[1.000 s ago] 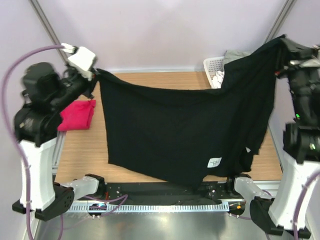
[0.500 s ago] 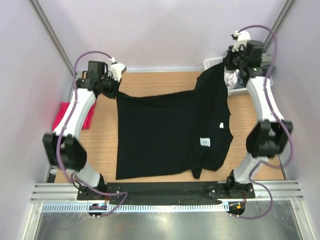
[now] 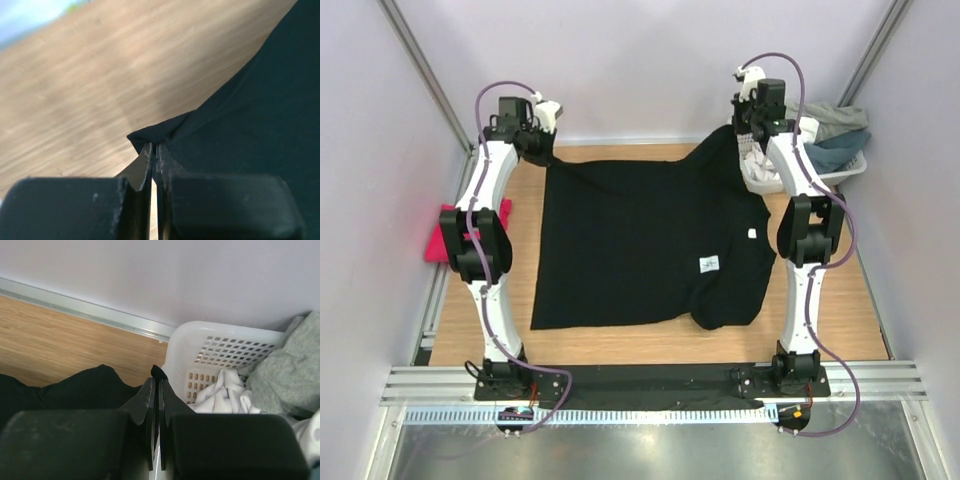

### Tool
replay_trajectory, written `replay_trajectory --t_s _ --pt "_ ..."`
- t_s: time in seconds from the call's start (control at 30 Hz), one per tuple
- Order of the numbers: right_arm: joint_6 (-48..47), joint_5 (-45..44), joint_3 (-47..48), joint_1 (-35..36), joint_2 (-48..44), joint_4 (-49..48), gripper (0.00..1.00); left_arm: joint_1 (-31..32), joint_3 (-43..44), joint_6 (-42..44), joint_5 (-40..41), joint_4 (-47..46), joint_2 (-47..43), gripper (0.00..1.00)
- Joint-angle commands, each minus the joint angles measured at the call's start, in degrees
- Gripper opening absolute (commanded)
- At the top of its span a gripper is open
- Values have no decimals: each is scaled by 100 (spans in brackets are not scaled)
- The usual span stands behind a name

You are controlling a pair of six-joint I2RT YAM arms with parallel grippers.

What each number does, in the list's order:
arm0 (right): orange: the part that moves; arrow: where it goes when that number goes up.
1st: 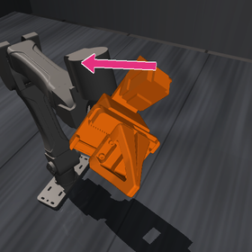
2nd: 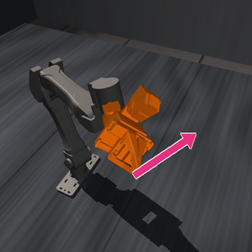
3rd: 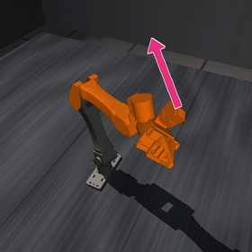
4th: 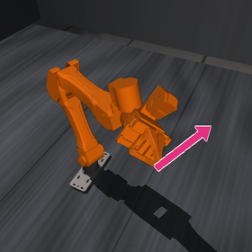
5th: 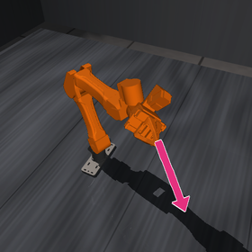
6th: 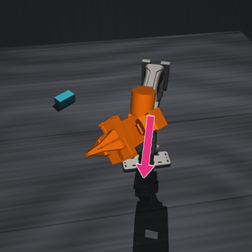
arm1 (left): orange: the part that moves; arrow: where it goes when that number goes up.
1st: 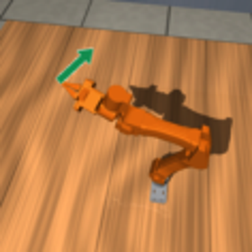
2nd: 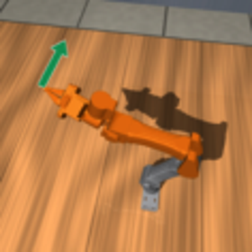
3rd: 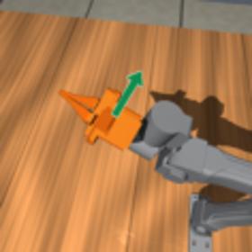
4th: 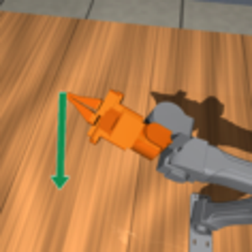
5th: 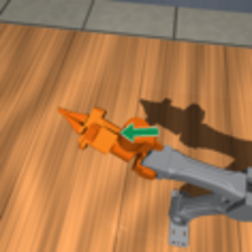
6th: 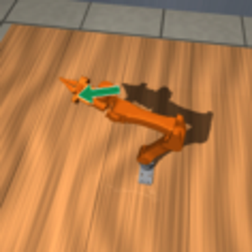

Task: Fold and stack the t-shirts
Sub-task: Flatten the tshirt out

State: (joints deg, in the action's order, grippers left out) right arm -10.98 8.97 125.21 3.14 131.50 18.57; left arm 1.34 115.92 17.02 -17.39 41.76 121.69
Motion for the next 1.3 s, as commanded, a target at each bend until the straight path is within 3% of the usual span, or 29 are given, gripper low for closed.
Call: replay_trajectory --t_s 0.0,0.23,0.47,0.73,0.87,1.07,1.27 --pt "-9 -361 382 -15 -1160 -564 1 -20 467 -224 -116 -361 -821 0" --pt "78 -273 -74 -41 -2821 -389 1 41 125 -277 -98 -362 -2262 0" --pt "9 -238 -1576 -41 -5062 -179 1 199 -780 -234 -107 -344 -4204 0" --pt "70 -220 -1403 -41 -6934 955 1 199 -922 -146 -55 148 -5972 0" --pt "-26 -335 -684 -41 -7156 1491 1 191 -650 -137 25 289 -6254 0" --pt "-80 -317 213 -41 -6796 1449 1 200 61 -173 121 219 -6018 0" --pt "-132 -177 -136 -41 -6216 632 1 200 -217 170 543 -89 -5508 0"
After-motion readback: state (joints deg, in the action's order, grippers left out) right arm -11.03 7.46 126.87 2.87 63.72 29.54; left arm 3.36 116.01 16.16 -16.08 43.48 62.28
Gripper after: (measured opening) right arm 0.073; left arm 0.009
